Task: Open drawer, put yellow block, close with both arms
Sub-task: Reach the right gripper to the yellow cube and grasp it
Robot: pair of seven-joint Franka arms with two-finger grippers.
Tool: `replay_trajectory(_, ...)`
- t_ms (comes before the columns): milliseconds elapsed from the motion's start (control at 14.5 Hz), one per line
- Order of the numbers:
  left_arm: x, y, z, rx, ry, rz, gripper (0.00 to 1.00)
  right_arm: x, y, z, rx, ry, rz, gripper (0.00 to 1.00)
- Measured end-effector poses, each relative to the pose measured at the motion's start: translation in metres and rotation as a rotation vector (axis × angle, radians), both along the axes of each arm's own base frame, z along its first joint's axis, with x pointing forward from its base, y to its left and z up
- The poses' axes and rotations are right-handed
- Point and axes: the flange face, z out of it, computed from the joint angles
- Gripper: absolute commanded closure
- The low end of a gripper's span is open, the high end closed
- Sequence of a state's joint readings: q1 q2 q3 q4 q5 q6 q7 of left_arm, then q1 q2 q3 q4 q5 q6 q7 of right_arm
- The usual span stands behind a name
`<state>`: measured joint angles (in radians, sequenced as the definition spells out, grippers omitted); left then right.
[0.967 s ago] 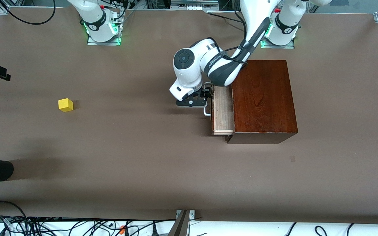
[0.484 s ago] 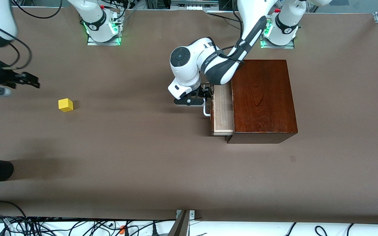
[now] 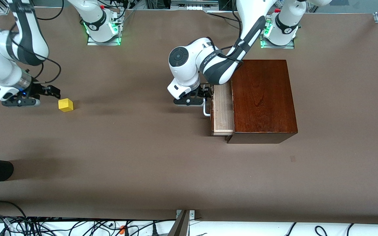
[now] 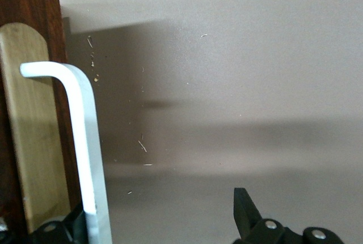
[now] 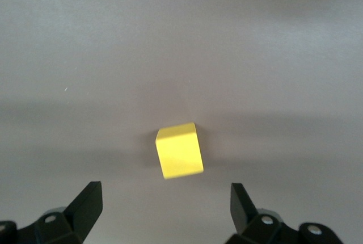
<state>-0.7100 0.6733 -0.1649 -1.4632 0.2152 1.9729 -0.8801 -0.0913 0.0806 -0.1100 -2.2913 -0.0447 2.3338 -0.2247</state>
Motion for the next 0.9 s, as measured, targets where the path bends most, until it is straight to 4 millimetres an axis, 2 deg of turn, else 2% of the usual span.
replay_trajectory(207,0.0,-0.003,0.001,0.003,0.005,-0.001,0.0,0.007,-0.001,-0.035,-0.004,-0.006,0.007,0.0)
replay_trajectory(414,0.0,-0.004,0.002,0.014,0.015,-0.002,0.0,0.009,-0.004,-0.061,-0.008,-0.007,0.031,0.0)
replay_trajectory(691,-0.009,-0.021,0.026,0.024,0.031,-0.018,0.0,0.003,-0.015,-0.085,-0.011,-0.008,0.045,0.0)
replay_trajectory(898,-0.01,-0.026,0.041,0.027,0.029,-0.021,0.0,-0.006,-0.013,-0.104,-0.011,-0.009,0.051,0.0)
